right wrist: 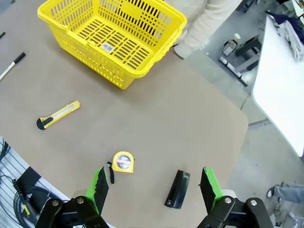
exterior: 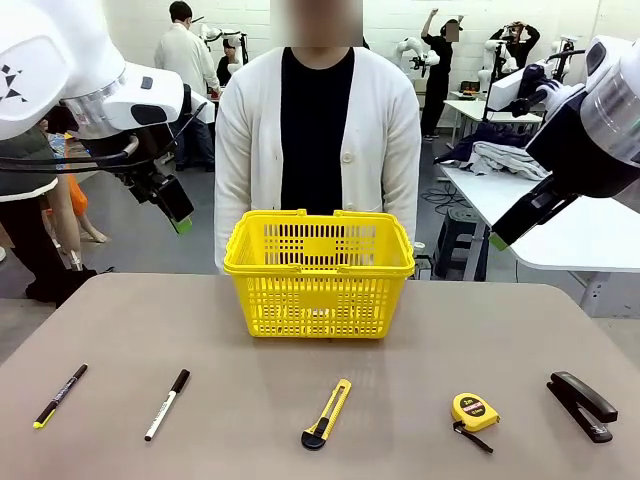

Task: Place the items the person wants into the basket.
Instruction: Pick up the item the person points to and place it in the Market Basket.

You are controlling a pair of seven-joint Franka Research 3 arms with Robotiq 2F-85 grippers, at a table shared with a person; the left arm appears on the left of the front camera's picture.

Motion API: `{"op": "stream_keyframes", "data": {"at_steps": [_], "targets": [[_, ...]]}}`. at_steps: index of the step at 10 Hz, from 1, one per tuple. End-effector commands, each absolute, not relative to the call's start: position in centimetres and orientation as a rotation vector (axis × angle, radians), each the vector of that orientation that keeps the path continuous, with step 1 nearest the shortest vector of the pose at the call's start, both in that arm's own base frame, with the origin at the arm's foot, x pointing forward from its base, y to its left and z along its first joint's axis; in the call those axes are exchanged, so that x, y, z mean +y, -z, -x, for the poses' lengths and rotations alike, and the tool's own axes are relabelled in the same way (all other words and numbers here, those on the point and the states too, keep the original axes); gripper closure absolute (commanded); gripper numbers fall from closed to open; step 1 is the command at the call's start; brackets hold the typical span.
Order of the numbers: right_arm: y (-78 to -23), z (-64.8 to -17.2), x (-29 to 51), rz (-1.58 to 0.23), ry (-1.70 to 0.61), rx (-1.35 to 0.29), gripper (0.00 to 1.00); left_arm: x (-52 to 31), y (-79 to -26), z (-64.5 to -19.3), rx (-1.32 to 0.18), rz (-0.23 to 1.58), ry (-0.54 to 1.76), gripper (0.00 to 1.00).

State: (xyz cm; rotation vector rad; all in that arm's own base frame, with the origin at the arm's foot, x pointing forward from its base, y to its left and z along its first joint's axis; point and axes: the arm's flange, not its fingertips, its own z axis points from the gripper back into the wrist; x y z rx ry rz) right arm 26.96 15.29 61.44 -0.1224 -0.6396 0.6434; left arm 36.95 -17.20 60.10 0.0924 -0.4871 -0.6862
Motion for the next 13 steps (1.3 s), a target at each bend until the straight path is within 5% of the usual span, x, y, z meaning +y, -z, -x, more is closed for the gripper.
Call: {"op": "stream_keyframes", "data": {"at_steps": [1,4,8,13], "targets": [[-60.9,-27.3,15.0,0.121,-0.642,-0.629,0.00,-17.1,-60.2,-36.8,-0.491,-0.087,0.687,0.00],[-61.2,-27.1,15.1,0.119,-0.639,-0.633,0.00,-17.2,-60.1,-36.9,-0.488,-0.092,0.686,0.00],[-60.8,-24.8,2.9,-0.339,-0.744,-0.575,0.00,-4.0,-64.3,-32.8,-0.501,0.150,0.781,0.00],[-61.4,-20.6,-7.6,-0.555,-0.781,-0.825,0.00,7.6,-64.3,-26.8,-0.735,0.335,0.694,0.00]]}}
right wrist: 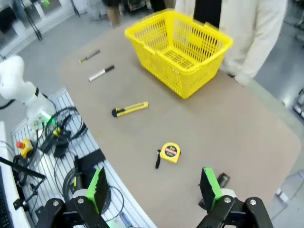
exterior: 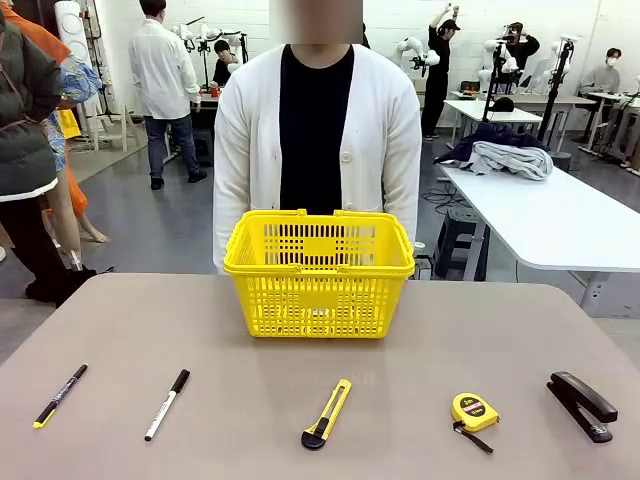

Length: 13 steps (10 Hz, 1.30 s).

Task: Place the items the person wants into the basket.
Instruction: Pick up the item the person points to and place it in the Market Basket.

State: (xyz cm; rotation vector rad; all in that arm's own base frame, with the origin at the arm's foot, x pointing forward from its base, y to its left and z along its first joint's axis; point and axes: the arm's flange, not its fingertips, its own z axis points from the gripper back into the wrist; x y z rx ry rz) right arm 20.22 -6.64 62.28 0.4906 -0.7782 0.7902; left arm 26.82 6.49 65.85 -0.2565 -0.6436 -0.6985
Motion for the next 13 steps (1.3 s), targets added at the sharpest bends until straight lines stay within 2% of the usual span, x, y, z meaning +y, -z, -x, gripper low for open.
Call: {"op": "stream_keyframes", "data": {"at_steps": [1,2,6,13], "targets": [[-60.9,-20.5,-8.9,-0.588,-0.753,-0.860,0.00,9.7,-63.7,-26.6,-0.816,0.414,0.656,0.00],[-60.5,-20.4,-9.9,-0.617,-0.730,-0.886,0.00,10.9,-63.1,-26.3,-0.884,0.494,0.648,0.00],[-59.7,-19.2,-13.2,-0.664,-0.677,-0.924,0.00,10.5,-62.3,-27.2,-0.870,0.695,0.639,0.00],[-59.5,-19.7,-13.7,-0.636,-0.624,-0.824,0.00,6.6,-63.3,-27.9,-0.736,0.554,0.604,0.00]]}}
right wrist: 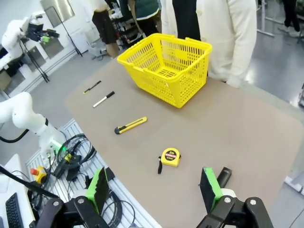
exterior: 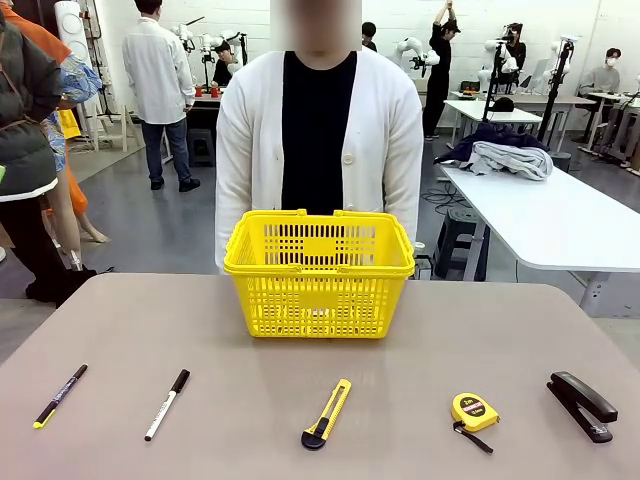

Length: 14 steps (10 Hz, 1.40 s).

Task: Place the items the person wants into the basket.
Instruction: Pick up the item the person points to and place it in the Market Basket.

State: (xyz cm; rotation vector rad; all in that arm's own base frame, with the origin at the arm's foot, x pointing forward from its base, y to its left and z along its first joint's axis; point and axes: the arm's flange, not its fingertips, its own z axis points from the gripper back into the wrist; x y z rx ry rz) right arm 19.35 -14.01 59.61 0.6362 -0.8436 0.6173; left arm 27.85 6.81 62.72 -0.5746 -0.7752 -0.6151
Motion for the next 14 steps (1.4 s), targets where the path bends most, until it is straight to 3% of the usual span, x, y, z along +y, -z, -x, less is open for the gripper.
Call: {"op": "stream_keyframes", "data": {"at_steps": [1,3,4,14], "targets": [[-59.4,-19.8,-13.7,-0.635,-0.622,-0.814,0.00,6.4,-63.4,-27.9,-0.707,0.529,0.602,0.00],[-59.4,-20.1,-13.5,-0.636,-0.627,-0.791,0.00,5.1,-63.8,-28.3,-0.649,0.484,0.614,0.00],[-59.3,-19.9,-13.7,-0.633,-0.615,-0.816,0.00,5.8,-63.0,-28.1,-0.732,0.542,0.619,0.00],[-59.3,-19.9,-13.7,-0.633,-0.615,-0.816,0.00,5.8,-63.0,-28.1,-0.732,0.542,0.619,0.00]]}}
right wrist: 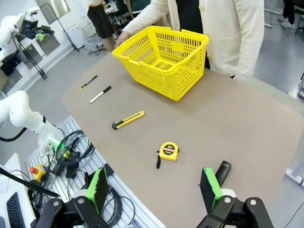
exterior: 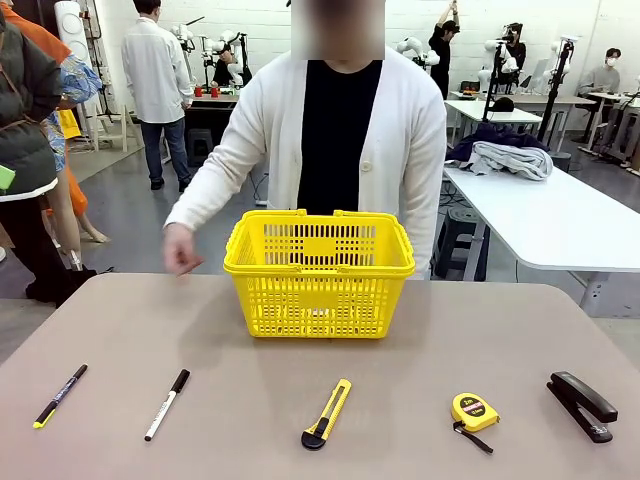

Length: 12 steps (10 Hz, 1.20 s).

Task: Place the items the person wants into the basket.
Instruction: Pick up the item the person points to and place it in the Market Basket.

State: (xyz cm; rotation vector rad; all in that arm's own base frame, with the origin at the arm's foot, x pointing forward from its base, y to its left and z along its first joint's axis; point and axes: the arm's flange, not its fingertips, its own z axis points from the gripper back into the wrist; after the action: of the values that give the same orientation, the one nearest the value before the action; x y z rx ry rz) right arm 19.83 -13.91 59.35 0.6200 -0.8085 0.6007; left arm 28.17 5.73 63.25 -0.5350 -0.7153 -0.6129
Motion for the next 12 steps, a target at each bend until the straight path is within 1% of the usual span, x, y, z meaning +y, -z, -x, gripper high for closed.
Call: {"op": "stream_keyframes", "data": {"at_steps": [1,8,10,12], "targets": [[-59.3,-19.9,-13.7,-0.633,-0.615,-0.816,0.00,5.8,-63.0,-28.1,-0.732,0.542,0.619,0.00],[-59.3,-19.9,-13.7,-0.633,-0.615,-0.816,0.00,5.7,-63.3,-28.2,-0.715,0.535,0.613,0.00],[-59.3,-19.9,-13.7,-0.633,-0.615,-0.816,0.00,5.7,-62.1,-27.7,-0.603,0.341,0.624,0.00],[-59.3,-19.9,-13.7,-0.633,-0.615,-0.816,0.00,4.6,-60.0,-27.5,-0.348,0.143,0.660,0.00]]}}
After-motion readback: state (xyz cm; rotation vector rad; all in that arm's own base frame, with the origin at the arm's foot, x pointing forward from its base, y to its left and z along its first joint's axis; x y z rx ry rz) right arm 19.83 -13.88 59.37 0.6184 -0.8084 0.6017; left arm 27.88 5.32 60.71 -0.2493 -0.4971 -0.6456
